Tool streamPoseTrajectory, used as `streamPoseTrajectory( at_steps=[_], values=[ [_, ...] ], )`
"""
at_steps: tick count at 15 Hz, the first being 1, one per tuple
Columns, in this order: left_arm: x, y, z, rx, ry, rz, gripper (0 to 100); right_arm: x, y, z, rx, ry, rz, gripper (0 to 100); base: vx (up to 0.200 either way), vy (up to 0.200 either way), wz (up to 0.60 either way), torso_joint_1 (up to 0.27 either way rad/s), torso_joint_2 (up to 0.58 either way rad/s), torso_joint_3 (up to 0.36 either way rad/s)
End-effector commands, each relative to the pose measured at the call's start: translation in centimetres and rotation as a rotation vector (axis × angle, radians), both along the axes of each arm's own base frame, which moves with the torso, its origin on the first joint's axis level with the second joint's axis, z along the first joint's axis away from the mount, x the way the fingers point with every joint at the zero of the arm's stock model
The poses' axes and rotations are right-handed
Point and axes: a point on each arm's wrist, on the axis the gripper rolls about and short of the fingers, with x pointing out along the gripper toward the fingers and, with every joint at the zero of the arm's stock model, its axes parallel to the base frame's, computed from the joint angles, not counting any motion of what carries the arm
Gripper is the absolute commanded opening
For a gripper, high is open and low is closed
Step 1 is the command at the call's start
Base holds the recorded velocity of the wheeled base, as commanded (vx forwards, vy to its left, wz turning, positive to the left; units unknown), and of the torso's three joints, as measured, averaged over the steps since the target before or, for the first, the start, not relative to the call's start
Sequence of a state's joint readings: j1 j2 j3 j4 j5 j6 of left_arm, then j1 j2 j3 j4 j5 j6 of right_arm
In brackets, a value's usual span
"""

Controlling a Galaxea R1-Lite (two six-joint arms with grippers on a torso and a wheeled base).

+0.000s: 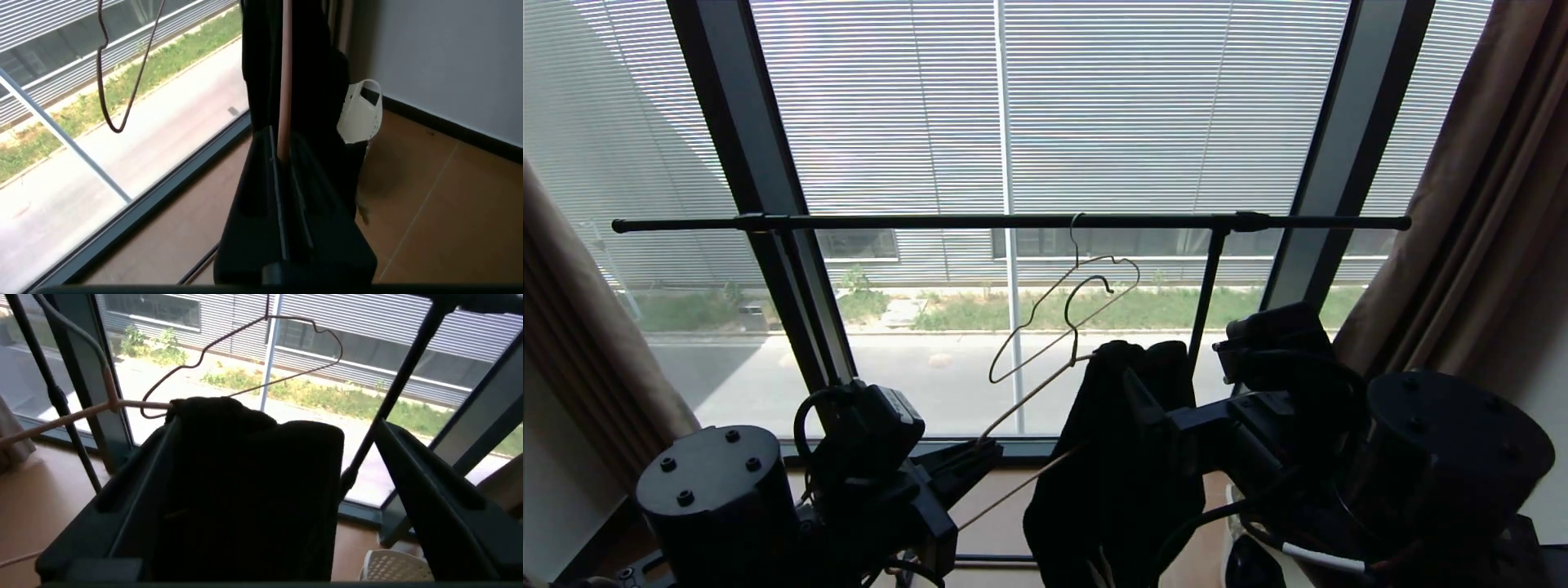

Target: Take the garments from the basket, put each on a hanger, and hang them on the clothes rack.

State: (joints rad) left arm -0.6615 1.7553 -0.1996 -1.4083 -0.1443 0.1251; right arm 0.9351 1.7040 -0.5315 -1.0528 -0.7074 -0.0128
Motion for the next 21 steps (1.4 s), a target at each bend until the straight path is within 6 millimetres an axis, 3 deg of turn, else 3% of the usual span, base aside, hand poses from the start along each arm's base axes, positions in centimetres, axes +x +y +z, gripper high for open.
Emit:
streamPoseTrajectory(
  at_steps=[1, 4, 8, 10, 13, 18, 21],
  values=[
    [-0.4, 0.1, -0.2, -0.005, -0.002, -0.005, 0, -0.8, -1.0, 0.5, 0.003, -0.008, 0.051, 100, 0.0, 0.0, 0.0, 0.0, 0.0, 0.0],
    [-1.5, 1.0, -0.9, 0.005, 0.018, -0.014, 0, -1.5, -3.3, 0.9, -0.023, -0.02, 0.06, 100, 0.0, 0.0, 0.0, 0.0, 0.0, 0.0],
    [-2.8, 2.1, -1.9, 0.0, 0.074, -0.029, 0, -0.4, -5.3, 0.5, -0.098, 0.02, 0.091, 100, 0.0, 0.0, 0.0, 0.0, 0.0, 0.0],
    [-2.8, 2.1, -2.0, 0.003, 0.082, -0.03, 0, -0.3, -5.9, -0.3, -0.143, 0.088, 0.139, 100, 0.0, 0.0, 0.0, 0.0, 0.0, 0.0],
    [-2.8, 2.0, -2.1, 0.003, 0.089, -0.045, 0, 0.0, -7.4, 0.5, -0.237, 0.109, 0.19, 100, 0.0, 0.0, 0.0, 0.0, 0.0, 0.0],
    [-2.6, 2.8, -1.6, -0.03, 0.081, -0.109, 0, 1.4, -10.9, 6.1, -0.322, 0.219, 0.438, 100, 0.0, 0.0, 0.0, 0.0, 0.0, 0.0],
    [-2.7, 2.9, -1.2, -0.043, 0.066, -0.122, 0, 3.1, -12.2, 8.2, -0.438, 0.241, 0.611, 100, 0.0, 0.0, 0.0, 0.0, 0.0, 0.0]
  ],
)
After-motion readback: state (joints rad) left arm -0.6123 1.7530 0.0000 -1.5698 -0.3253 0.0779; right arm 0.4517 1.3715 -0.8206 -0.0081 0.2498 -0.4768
